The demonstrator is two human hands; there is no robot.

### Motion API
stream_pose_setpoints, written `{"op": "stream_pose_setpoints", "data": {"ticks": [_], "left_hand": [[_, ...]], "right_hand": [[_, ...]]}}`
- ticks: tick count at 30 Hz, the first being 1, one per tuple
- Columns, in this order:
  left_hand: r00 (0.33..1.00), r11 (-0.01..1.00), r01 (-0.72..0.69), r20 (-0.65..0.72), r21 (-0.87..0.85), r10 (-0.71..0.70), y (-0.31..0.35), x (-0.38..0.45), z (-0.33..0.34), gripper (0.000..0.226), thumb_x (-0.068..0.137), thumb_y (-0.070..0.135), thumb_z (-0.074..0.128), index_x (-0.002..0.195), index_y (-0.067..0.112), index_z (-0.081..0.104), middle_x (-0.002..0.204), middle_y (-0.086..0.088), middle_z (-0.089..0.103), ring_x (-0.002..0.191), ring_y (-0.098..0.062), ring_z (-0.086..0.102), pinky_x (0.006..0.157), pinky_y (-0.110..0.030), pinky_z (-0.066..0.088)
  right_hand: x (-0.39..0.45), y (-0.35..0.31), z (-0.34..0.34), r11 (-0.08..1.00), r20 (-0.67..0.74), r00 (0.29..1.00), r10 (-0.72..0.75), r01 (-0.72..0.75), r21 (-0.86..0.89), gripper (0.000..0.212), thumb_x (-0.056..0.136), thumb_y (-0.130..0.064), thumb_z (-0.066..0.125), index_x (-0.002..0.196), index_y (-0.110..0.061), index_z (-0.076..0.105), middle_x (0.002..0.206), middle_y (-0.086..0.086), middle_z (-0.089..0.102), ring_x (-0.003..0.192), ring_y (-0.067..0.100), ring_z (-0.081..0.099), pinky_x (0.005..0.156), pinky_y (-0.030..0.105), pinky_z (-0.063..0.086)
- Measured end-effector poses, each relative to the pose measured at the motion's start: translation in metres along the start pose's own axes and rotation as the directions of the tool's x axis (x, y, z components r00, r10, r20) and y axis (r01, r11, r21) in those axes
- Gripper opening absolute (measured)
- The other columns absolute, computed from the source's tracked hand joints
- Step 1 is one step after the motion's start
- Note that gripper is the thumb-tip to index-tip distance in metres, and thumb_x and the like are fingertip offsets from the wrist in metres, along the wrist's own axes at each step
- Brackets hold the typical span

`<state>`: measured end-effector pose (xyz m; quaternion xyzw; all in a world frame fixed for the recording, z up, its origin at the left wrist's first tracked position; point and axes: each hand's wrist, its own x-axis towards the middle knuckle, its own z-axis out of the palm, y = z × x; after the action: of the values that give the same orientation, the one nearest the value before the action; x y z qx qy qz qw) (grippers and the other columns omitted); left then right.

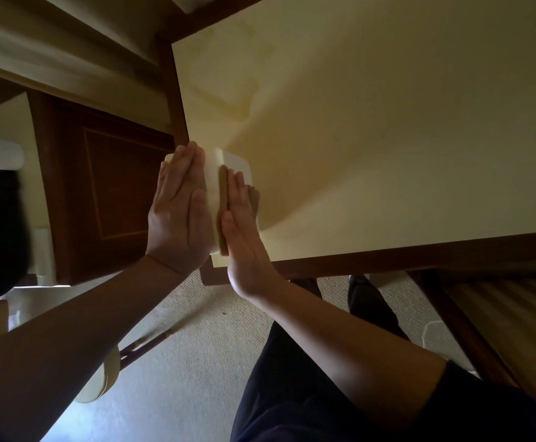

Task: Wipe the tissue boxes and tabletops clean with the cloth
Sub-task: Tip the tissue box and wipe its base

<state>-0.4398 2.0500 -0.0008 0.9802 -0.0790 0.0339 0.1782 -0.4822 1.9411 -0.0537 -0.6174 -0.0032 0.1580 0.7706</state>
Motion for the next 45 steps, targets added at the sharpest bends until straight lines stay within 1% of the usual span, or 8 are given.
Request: {"op": "stream_pose_setpoints", "data": {"ticks": [9, 15, 21, 26, 30, 36, 39, 45], "left_hand": [[1.000, 0.999, 0.012, 0.030, -0.036, -0.011, -0.001, 0.000, -0.003, 0.054, 0.105, 0.017, 0.030, 0.152, -0.004, 0.044, 0.161, -0.016, 0.040, 0.153, -0.031, 0.033, 0.129, -0.048, 0.018], [0.999, 0.999, 0.012, 0.033, -0.036, -0.011, 0.000, 0.000, -0.002, 0.054, 0.104, 0.016, 0.031, 0.152, -0.004, 0.044, 0.162, -0.016, 0.039, 0.154, -0.031, 0.032, 0.128, -0.049, 0.018], [1.000, 0.999, 0.008, 0.017, -0.045, -0.007, 0.001, 0.000, -0.001, 0.053, 0.104, 0.015, 0.031, 0.151, -0.006, 0.044, 0.161, -0.017, 0.039, 0.153, -0.032, 0.033, 0.128, -0.050, 0.018], [1.000, 0.998, 0.020, 0.006, -0.052, -0.020, -0.001, 0.000, 0.000, 0.053, 0.104, 0.016, 0.032, 0.150, -0.004, 0.047, 0.160, -0.013, 0.040, 0.153, -0.030, 0.034, 0.128, -0.046, 0.018], [0.999, 0.998, 0.023, 0.024, -0.066, -0.021, -0.002, -0.001, -0.001, 0.053, 0.105, 0.016, 0.031, 0.152, -0.003, 0.045, 0.162, -0.014, 0.039, 0.154, -0.028, 0.032, 0.129, -0.046, 0.016], [0.999, 0.997, 0.027, 0.019, -0.074, -0.026, -0.003, 0.000, -0.001, 0.054, 0.106, 0.020, 0.030, 0.151, -0.003, 0.046, 0.161, -0.015, 0.041, 0.154, -0.030, 0.033, 0.129, -0.049, 0.017], [1.000, 0.996, 0.022, 0.024, -0.081, -0.020, -0.002, 0.001, -0.003, 0.054, 0.106, 0.020, 0.029, 0.152, -0.004, 0.045, 0.160, -0.016, 0.041, 0.153, -0.031, 0.033, 0.129, -0.051, 0.018], [0.999, 0.995, 0.019, 0.039, -0.096, -0.016, -0.001, 0.000, -0.007, 0.054, 0.107, 0.021, 0.029, 0.153, -0.002, 0.043, 0.161, -0.017, 0.041, 0.155, -0.026, 0.030, 0.130, -0.042, 0.014]], "right_hand": [[0.065, 0.001, -0.010, 0.994, -0.023, 0.997, -0.067, 0.065, -0.091, 0.055, 0.113, -0.022, 0.022, 0.167, -0.013, 0.015, 0.173, -0.003, 0.013, 0.163, 0.012, -0.003, 0.129, 0.036, -0.008], [0.061, 0.028, -0.016, 0.988, -0.012, 0.993, 0.114, -0.114, -0.099, 0.059, 0.112, -0.031, 0.017, 0.167, -0.011, 0.007, 0.175, -0.001, 0.003, 0.162, 0.013, -0.005, 0.133, 0.048, -0.001], [-0.008, 0.014, -0.008, 0.996, 0.047, 0.997, 0.068, -0.065, -0.063, 0.056, 0.115, -0.023, 0.016, 0.168, -0.016, 0.002, 0.177, -0.005, -0.006, 0.162, 0.012, -0.013, 0.131, 0.054, -0.008], [0.029, -0.005, -0.011, 0.995, 0.038, 0.999, -0.035, 0.038, -0.089, 0.056, 0.113, -0.019, 0.019, 0.167, -0.009, 0.010, 0.176, -0.001, 0.001, 0.163, 0.014, -0.009, 0.131, 0.047, -0.011], [0.048, 0.011, -0.012, 0.990, -0.011, 0.999, 0.050, -0.051, -0.130, 0.058, 0.113, -0.030, 0.014, 0.168, -0.013, 0.010, 0.176, -0.001, 0.004, 0.163, 0.012, -0.007, 0.131, 0.050, -0.006], [-0.017, 0.016, -0.022, 0.983, 0.220, 0.959, 0.180, -0.183, -0.006, 0.071, 0.109, -0.050, 0.033, 0.162, -0.037, -0.012, 0.170, -0.024, -0.021, 0.159, 0.005, -0.022, 0.131, 0.054, -0.007], [-0.034, 0.004, -0.025, 0.994, 0.279, 0.954, 0.108, -0.104, -0.030, 0.090, 0.104, -0.036, 0.054, 0.160, -0.036, -0.017, 0.170, -0.021, -0.025, 0.157, 0.005, -0.027, 0.129, 0.043, -0.014], [-0.035, -0.020, -0.033, 0.980, 0.254, 0.960, 0.115, -0.068, -0.184, 0.071, 0.106, -0.015, 0.035, 0.168, -0.018, -0.001, 0.172, -0.015, -0.010, 0.158, 0.000, -0.018, 0.131, 0.034, -0.011]]}}
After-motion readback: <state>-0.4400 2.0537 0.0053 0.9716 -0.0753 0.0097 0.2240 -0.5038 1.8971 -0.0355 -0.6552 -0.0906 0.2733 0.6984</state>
